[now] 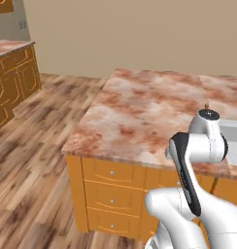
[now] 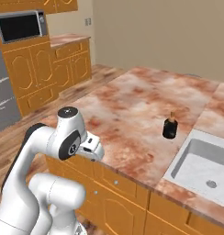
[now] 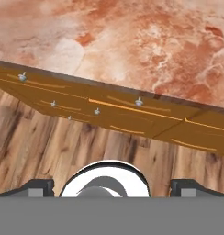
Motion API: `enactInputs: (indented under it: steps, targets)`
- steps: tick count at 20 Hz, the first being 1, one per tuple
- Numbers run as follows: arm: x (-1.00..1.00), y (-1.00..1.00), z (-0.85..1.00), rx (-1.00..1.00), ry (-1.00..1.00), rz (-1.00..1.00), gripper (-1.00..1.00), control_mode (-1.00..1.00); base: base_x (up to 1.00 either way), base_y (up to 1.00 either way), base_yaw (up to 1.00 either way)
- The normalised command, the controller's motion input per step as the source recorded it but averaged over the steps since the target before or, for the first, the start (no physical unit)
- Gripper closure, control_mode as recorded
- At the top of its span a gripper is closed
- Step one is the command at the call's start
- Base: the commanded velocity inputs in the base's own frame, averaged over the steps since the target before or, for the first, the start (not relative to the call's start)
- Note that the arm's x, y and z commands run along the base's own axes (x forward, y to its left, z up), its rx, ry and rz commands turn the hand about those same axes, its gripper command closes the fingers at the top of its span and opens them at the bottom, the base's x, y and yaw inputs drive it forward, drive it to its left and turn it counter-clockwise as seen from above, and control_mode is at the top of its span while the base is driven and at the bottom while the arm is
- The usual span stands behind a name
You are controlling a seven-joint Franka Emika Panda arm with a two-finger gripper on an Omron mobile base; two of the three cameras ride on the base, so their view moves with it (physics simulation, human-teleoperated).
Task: Locate and retrieve the soap dispenser and dish brush from the cabinet. Place them next to the sink.
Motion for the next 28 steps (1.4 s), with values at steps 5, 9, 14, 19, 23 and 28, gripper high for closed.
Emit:
enactInputs:
  steps: [5,9,14,19,23,28]
  targets:
    - [0.0,0.0,0.0,0.0,0.0,0.0,-1.0,1.0,0.0,0.01,0.5]
    - [0.0,0.0,0.0,0.0,0.0,0.0,-1.0,1.0,0.0,0.04,0.5]
    - [0.0,0.0,0.0,0.0,0.0,0.0,-1.0,1.0,-0.05,0.1,0.5]
    - [0.0,0.0,0.0,0.0,0.0,0.0,-1.0,1.0,0.0,0.09,0.46]
    - [0.0,0.0,0.0,0.0,0.0,0.0,-1.0,1.0,0.0,0.03,0.46]
    - [0.0,0.0,0.0,0.0,0.0,0.0,-1.0,1.0,0.0,0.02,0.47]
